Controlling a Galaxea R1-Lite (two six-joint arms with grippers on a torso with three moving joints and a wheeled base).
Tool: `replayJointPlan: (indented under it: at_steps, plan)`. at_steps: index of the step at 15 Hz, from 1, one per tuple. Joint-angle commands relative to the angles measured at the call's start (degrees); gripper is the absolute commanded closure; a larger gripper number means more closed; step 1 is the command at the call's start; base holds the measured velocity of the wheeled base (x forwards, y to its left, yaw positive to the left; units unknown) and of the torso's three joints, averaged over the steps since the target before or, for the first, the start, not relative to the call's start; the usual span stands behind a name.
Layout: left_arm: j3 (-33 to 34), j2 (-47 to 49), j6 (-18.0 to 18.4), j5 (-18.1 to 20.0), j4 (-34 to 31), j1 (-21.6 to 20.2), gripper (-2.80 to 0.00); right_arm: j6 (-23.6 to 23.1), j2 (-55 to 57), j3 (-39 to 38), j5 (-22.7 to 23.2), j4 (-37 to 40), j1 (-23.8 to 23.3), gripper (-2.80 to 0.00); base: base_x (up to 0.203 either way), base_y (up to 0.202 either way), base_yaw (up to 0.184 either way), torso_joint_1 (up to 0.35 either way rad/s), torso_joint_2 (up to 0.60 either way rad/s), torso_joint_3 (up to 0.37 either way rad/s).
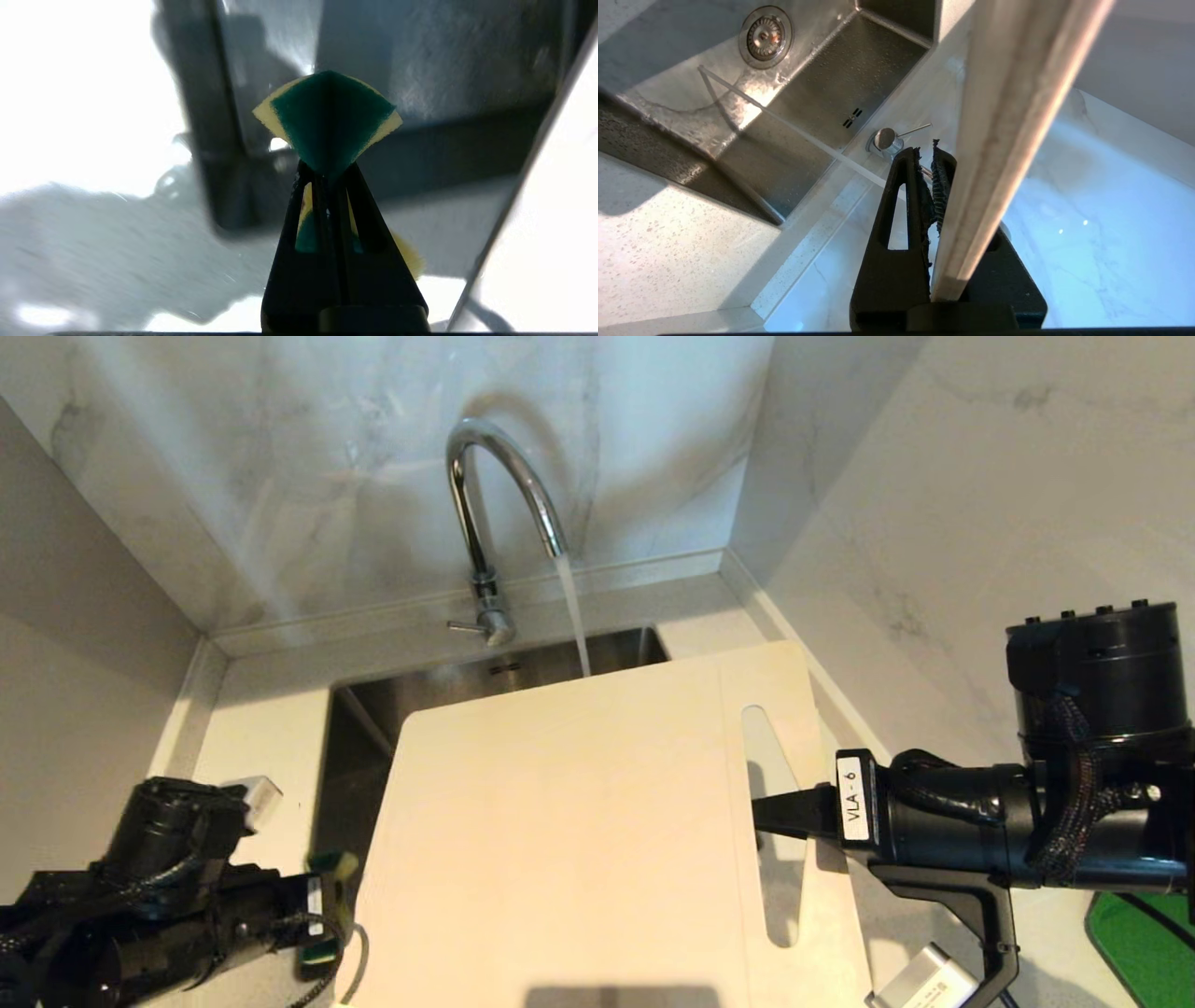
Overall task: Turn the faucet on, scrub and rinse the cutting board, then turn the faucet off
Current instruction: Scrub the cutting board underwater, then put down the cutting board
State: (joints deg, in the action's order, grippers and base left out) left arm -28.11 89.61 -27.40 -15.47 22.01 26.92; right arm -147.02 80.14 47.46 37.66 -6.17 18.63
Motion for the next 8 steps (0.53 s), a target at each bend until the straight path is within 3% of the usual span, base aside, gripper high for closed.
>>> replayJointPlan:
  at_steps: [1,5,8]
  plan:
    - [-2.51,-5.09,2.78,1.32,-1.09,-5.74,0.0,-0.9,-0.39,-0.52,0.02,0.02,0.01,0.0,0.0,0.0,0.0,0.0,0.0,0.0]
    - [-6.59,-6.96,3.23,8.35,-5.79,-12.58,0.0,0.25,-2.92,-4.12,-0.03,0.07,-0.6,0.0,0.0,0.0,0.0,0.0,0.0,0.0]
    - [-8.36,-6.72,3.32,9.5,-7.33,-13.12,0.0,4.67,-7.78,-9.41,-0.36,0.02,-2.06,0.0,0.0,0.0,0.0,0.0,0.0,0.0]
